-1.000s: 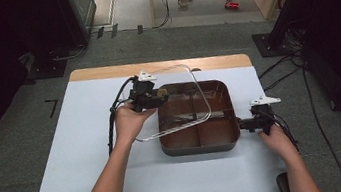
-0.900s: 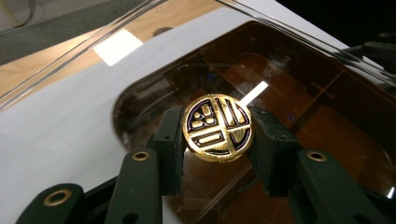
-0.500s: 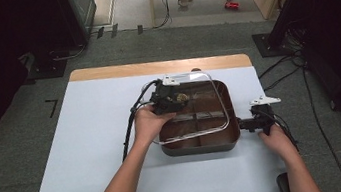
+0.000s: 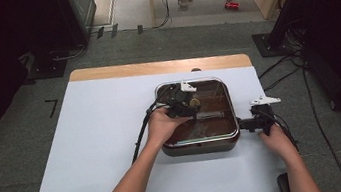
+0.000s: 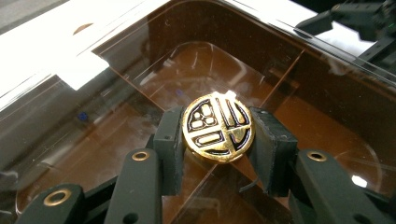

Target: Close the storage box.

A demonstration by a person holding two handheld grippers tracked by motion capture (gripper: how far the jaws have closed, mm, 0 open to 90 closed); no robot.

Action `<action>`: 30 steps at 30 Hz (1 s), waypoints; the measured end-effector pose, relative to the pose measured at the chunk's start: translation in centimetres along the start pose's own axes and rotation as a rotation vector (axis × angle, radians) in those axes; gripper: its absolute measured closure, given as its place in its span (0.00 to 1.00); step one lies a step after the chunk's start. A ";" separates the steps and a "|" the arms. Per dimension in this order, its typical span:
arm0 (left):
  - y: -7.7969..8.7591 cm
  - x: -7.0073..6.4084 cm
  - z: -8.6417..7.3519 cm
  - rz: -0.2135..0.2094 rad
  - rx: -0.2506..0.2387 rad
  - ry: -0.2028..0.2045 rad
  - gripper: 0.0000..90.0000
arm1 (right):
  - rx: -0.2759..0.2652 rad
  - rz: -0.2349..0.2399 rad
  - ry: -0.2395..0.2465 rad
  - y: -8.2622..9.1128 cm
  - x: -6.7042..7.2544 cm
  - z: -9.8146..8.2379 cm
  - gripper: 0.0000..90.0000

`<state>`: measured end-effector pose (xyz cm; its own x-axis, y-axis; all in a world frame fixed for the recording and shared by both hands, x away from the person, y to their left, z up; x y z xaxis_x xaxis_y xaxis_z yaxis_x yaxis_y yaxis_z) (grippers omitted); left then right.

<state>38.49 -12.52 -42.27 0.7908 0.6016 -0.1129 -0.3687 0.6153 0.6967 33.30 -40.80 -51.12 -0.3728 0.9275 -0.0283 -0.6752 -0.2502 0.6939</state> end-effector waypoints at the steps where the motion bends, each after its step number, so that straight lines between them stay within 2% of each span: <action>1: -0.1 -0.1 0.0 -0.001 0.001 -0.009 0.66 | 0.000 0.000 0.000 0.0 0.0 0.0 0.10; 2: -0.1 -0.1 0.0 -0.001 0.001 -0.009 0.66 | 0.000 0.000 0.001 0.0 0.0 0.0 0.10; 4: -0.4 -0.6 -0.1 0.001 0.012 -0.044 0.66 | 0.001 0.000 0.001 0.0 0.0 0.0 0.10; 5: -0.5 -0.6 -0.2 0.005 0.015 -0.046 0.66 | 0.001 0.000 0.000 0.0 0.0 0.0 0.10; 10: -0.4 -0.6 -0.2 0.002 0.019 -0.018 0.66 | 0.003 0.000 0.001 0.0 0.0 0.0 0.10; 13: -0.3 -0.8 -0.3 -0.012 0.044 0.001 0.66 | 0.003 0.000 0.000 0.0 0.0 0.0 0.10; 17: -0.4 -0.6 -0.5 -0.023 0.025 0.012 0.66 | 0.003 -0.001 0.000 0.0 0.0 0.0 0.10; 22: -0.4 -0.5 -0.6 -0.025 0.014 0.007 0.64 | 0.004 0.000 0.000 0.0 0.0 0.0 0.10; 26: 0.0 0.0 -0.4 -0.043 -0.020 0.024 0.56 | 0.002 0.000 0.001 0.0 0.0 0.0 0.10; 30: 0.7 0.3 -0.4 -0.065 -0.031 0.035 0.49 | 0.001 -0.001 0.000 0.0 0.0 0.0 0.10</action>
<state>38.27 -11.74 -42.06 0.7958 0.5775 -0.1822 -0.3327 0.6684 0.6652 33.29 -40.78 -51.12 -0.3724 0.9276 -0.0287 -0.6750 -0.2495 0.6943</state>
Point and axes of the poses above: each handheld gripper's, and its own axes: y roughly backward along the jaws, z roughly out of its top, x roughly to its left, the point moved 1 cm from there along -y, roughly forward along the jaws, and after that the axes turned 5 degrees about y, right-handed, at the moved point
